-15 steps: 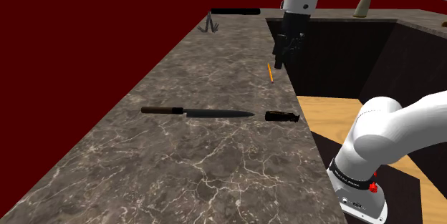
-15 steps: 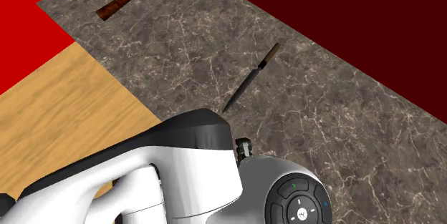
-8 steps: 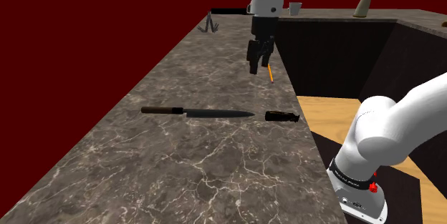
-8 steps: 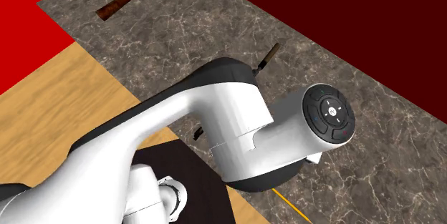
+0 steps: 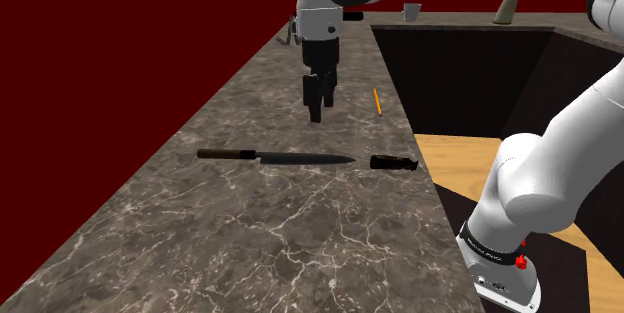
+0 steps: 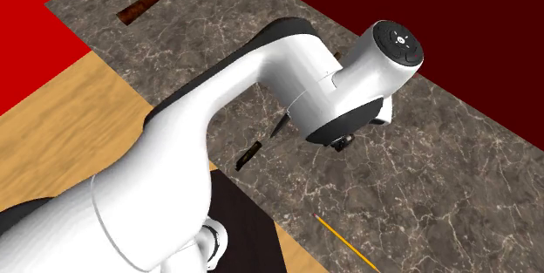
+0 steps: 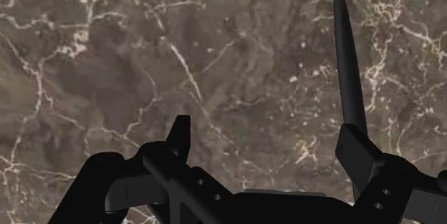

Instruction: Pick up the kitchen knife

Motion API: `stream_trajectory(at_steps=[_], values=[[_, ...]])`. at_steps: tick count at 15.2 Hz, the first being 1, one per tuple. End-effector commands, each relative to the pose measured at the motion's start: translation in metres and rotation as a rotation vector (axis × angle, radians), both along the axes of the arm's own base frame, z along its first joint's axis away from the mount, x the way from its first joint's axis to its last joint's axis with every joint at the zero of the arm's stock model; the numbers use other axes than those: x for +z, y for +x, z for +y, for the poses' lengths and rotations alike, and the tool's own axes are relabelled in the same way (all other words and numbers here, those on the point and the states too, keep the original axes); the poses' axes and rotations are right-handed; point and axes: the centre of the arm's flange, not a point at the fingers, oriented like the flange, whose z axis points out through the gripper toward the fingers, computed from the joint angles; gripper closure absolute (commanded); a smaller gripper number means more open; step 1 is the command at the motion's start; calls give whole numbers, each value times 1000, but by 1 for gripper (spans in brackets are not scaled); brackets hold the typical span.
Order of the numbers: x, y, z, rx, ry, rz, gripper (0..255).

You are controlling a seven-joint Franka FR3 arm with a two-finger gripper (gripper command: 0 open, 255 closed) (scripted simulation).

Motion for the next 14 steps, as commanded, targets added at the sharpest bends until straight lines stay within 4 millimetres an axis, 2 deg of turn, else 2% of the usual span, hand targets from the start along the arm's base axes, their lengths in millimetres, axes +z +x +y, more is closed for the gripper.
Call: stream_trajectory(at_steps=[1,9,10,14], values=[[-2,12,26,61,-7,6,0],[-21,35,138,299,-40,30,0],[-22,35,143,310,-41,31,0],[-43,35,143,310,-41,31,0]])
